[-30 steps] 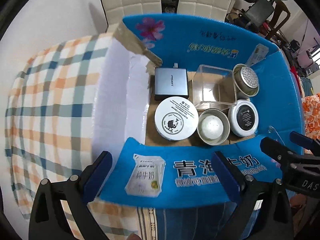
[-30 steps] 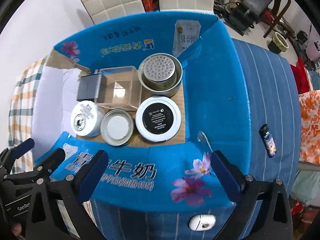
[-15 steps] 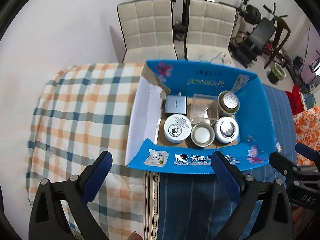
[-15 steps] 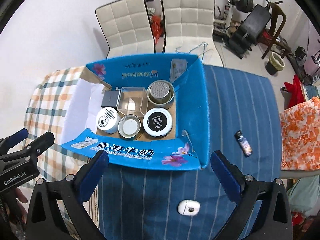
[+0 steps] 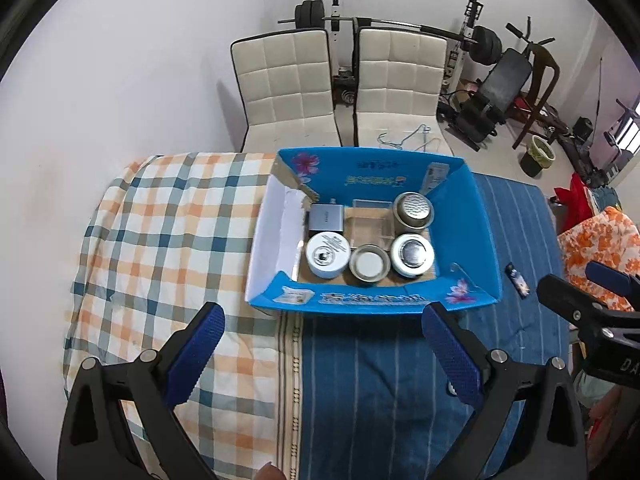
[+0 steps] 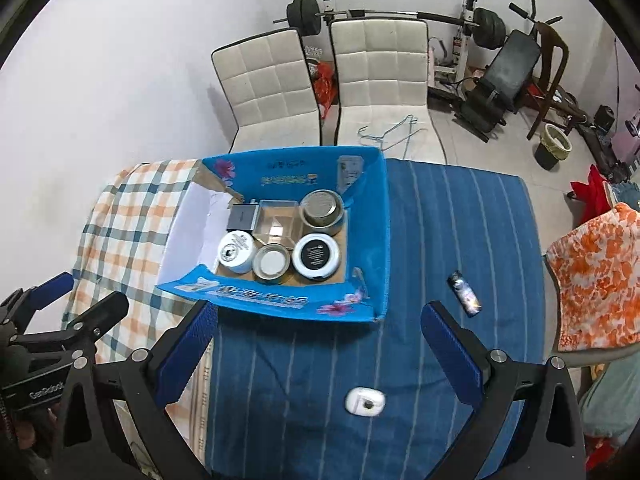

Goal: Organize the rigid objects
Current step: 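Lift both tools out of the box toward the lighter and white case, then grasp the printed lighter with the right tool while the left tool grasps the small white case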

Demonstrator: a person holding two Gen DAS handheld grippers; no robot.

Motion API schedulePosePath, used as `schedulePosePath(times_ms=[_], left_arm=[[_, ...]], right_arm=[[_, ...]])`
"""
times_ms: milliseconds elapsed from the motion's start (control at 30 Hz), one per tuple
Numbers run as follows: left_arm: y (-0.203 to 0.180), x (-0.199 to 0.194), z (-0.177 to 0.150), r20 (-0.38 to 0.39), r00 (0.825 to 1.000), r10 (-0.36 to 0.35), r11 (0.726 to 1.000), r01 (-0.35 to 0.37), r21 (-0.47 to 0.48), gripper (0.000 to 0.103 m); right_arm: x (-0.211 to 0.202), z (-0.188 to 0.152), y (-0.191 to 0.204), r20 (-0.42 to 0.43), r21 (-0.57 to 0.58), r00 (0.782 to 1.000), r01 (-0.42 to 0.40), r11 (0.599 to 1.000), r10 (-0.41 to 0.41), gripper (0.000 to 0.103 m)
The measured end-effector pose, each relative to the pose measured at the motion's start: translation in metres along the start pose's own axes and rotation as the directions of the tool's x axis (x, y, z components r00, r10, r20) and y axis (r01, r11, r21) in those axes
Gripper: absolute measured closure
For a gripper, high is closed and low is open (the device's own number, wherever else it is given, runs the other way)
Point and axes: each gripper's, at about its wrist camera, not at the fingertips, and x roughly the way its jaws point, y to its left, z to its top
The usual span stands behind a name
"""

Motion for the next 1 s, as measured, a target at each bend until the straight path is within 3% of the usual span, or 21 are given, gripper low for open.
schedulePosePath(times_ms=[200, 300, 433, 533, 667, 767, 900, 1000], left_arm=[[-0.037, 0.009, -0.009, -0.003, 1.0, -0.009, 1.0, 0.009, 0.025, 0.002], [-0.065, 0.03, -0.02, -0.036, 0.999, -0.034, 0.998, 0.036, 0.049, 0.002], [-0.109, 0.073, -0.043, -0.138, 0.988, -0.065, 0.993, 0.078, 0.092, 0.002], [-0.139, 0.109, -0.065, -0.228, 0.971, -0.076, 0.988, 0.103, 0.112, 0.002], [-0.171, 0.156, -0.096, -0.36, 0.926, -0.11, 0.984, 0.153, 0.094, 0.002], [-0.191, 0.181, -0.115, -0.419, 0.9, -0.122, 0.983, 0.168, 0.075, 0.002], [-0.211, 0.21, -0.132, -0.457, 0.884, -0.1, 0.985, 0.154, 0.082, 0.003], [-0.221, 0.229, -0.143, -0.499, 0.862, -0.094, 0.985, 0.152, 0.078, 0.027]], right_arm=[[0.013, -0.017, -0.061, -0.052, 0.072, 0.998, 0.036, 0.997, -0.032, 0.0], [0.031, -0.031, -0.101, -0.101, 0.116, 0.993, 0.076, 0.99, -0.064, 0.0], [0.06, -0.053, -0.152, -0.181, 0.169, 0.981, 0.102, 0.98, -0.071, 0.0], [0.08, -0.068, -0.182, -0.224, 0.188, 0.972, 0.12, 0.975, -0.076, 0.0], [0.108, -0.081, -0.211, -0.263, 0.188, 0.961, 0.139, 0.972, -0.087, 0.0], [0.135, -0.084, -0.227, -0.28, 0.177, 0.956, 0.144, 0.974, -0.09, 0.0], [0.164, -0.082, -0.237, -0.292, 0.157, 0.951, 0.148, 0.977, -0.097, 0.0], [0.181, -0.077, -0.241, -0.296, 0.142, 0.95, 0.145, 0.979, -0.098, 0.0]])
